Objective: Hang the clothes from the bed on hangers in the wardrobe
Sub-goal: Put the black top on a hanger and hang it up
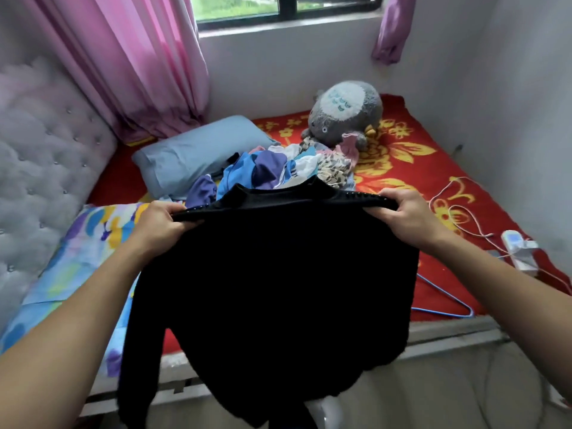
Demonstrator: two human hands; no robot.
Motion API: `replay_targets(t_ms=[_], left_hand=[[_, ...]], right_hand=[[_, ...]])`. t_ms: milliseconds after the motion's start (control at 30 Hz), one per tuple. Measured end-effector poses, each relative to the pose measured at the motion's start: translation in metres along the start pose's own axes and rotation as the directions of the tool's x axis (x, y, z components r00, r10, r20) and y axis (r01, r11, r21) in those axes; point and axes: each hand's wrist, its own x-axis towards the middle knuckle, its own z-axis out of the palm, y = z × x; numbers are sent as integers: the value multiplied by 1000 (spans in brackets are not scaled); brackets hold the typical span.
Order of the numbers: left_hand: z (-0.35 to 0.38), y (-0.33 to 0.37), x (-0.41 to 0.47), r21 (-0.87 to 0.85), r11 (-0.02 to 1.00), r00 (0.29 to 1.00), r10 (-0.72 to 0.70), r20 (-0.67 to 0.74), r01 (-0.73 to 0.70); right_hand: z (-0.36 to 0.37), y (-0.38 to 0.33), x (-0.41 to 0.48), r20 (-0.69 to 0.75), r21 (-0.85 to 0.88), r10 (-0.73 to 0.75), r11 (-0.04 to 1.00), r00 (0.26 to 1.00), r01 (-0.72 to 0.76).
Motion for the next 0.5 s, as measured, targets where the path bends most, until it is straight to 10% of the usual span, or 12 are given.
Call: replay_targets(t_ms=[500], left_hand=[[135, -101, 122, 283, 920, 962, -259, -85, 273]], right_hand=[[116, 133, 147, -98, -504, 381, 778, 920, -376]])
